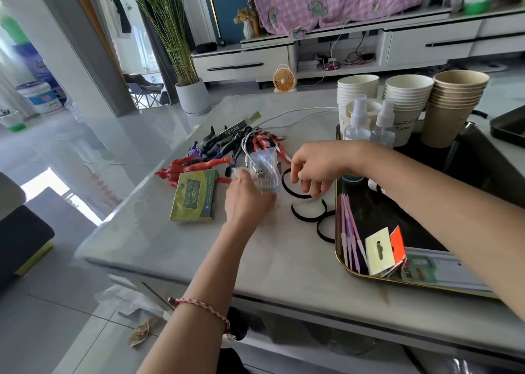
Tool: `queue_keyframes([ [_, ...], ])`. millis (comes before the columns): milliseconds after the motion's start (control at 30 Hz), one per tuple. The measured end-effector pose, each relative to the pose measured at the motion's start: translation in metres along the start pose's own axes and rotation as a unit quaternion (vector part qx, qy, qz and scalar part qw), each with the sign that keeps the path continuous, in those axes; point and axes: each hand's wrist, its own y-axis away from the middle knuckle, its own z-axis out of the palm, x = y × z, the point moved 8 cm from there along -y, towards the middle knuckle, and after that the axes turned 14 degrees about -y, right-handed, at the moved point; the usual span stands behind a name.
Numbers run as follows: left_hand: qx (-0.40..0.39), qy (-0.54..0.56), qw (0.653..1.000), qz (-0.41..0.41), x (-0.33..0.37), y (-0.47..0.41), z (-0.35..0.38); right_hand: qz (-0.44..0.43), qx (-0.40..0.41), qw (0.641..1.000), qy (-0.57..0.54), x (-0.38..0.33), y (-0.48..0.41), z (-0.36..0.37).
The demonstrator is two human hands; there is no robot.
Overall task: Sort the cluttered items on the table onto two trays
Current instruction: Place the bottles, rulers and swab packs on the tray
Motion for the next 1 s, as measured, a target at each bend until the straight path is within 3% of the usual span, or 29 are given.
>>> queue_keyframes([
  [200, 0.004, 0.133, 0.990, -0.052, -0.011, 0.012, -0.021, -0.025, -0.003, 0.998, -0.054, 0.000, 0.005, 0.004],
  [300, 0.007, 0.223, 0.973, -0.062, -0.009, 0.032, -0.033, -0.017, -0.020, 0.981, -0.191, -0.002, 0.008, 0.010],
  [367, -0.046, 0.246, 0.967, -0.037, -0.002, 0.051, -0.031, -0.011, -0.031, 0.956, -0.290, -0.004, 0.011, 0.015],
  [433, -0.118, 0.267, 0.956, -0.029, 0.004, 0.065, -0.026, -0.020, 0.003, 0.961, -0.275, -0.002, 0.015, 0.011],
  [500, -0.138, 0.290, 0.946, -0.045, 0.000, 0.064, -0.025, -0.025, 0.031, 0.974, -0.221, 0.002, 0.021, 0.005],
  [533, -0.103, 0.270, 0.956, -0.053, -0.007, 0.057, -0.026, -0.021, 0.027, 0.979, -0.199, 0.003, 0.026, 0.003],
  [633, 0.031, 0.001, 0.998, -0.050, -0.021, 0.039, -0.033, -0.013, 0.024, 0.989, -0.143, 0.006, 0.042, -0.008],
  [700, 0.003, -0.120, 0.990, -0.070, -0.022, 0.037, -0.020, -0.023, 0.037, 0.991, -0.130, 0.006, 0.050, -0.020],
  [767, -0.011, -0.165, 0.983, -0.075, -0.015, 0.038, -0.013, -0.029, 0.052, 0.988, -0.144, 0.007, 0.059, -0.031],
  [833, 0.005, -0.142, 0.986, -0.086, -0.013, 0.035, -0.013, -0.035, 0.071, 0.986, -0.146, 0.008, 0.066, -0.039],
  [1000, 0.042, 0.054, 0.990, -0.123, -0.020, 0.036, -0.017, -0.052, 0.086, 0.986, -0.136, 0.010, 0.076, -0.052],
])
